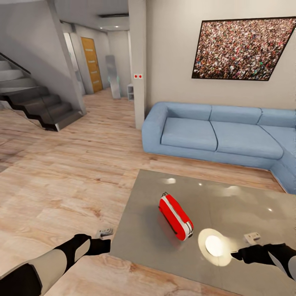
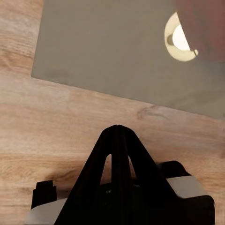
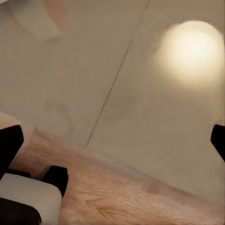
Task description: Turn on the radio receiver that's on the table in the living room.
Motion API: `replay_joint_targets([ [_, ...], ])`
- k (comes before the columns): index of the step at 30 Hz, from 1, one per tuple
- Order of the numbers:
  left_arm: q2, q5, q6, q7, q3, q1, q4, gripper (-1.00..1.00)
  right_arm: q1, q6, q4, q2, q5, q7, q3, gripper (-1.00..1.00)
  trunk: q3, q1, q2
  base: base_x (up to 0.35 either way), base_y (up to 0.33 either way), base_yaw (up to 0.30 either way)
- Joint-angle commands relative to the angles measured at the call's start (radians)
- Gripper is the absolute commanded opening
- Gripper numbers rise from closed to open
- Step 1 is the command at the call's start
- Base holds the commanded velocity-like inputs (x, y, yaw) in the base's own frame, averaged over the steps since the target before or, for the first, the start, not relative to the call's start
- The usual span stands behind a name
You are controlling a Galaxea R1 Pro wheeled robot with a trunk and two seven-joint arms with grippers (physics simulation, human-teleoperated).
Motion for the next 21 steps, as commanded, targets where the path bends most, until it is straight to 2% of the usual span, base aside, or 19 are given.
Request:
replay_joint_targets([
  [1, -0.002, -0.004, -0.004, 0.0, 0.0, 0.001, 0.007, -1.0, 0.005, -0.002, 0.0, 0.0, 0.0, 0.0, -0.001, 1.0, 0.002, 0.0, 0.0, 0.0, 0.0, -0.078],
  [7, -0.005, -0.009, -0.01, 0.0, 0.0, 0.008, 0.027, -1.0, 0.018, -0.021, 0.0, 0.0, 0.0, -0.002, -0.001, 1.0, 0.011, 0.0, 0.0, 0.0, 0.0, -0.069],
  [15, -0.006, -0.011, -0.012, 0.002, 0.0, 0.033, 0.034, -1.0, 0.091, -0.028, 0.0, 0.002, 0.0, -0.005, -0.001, 1.0, 0.023, 0.0, 0.0, 0.0, 0.0, -0.014],
  [19, -0.006, -0.013, -0.015, 0.002, 0.0, 0.053, 0.037, -1.0, 0.137, -0.029, 0.0, 0.018, -0.001, -0.006, -0.001, 1.0, 0.029, 0.0, 0.0, 0.0, 0.0, -0.001],
  [21, -0.006, -0.017, -0.04, 0.003, 0.0, 0.07, 0.038, -1.0, 0.172, -0.031, 0.0, 0.032, -0.014, -0.007, -0.001, 1.0, 0.032, 0.0, 0.0, 0.0, 0.0, 0.0],
])
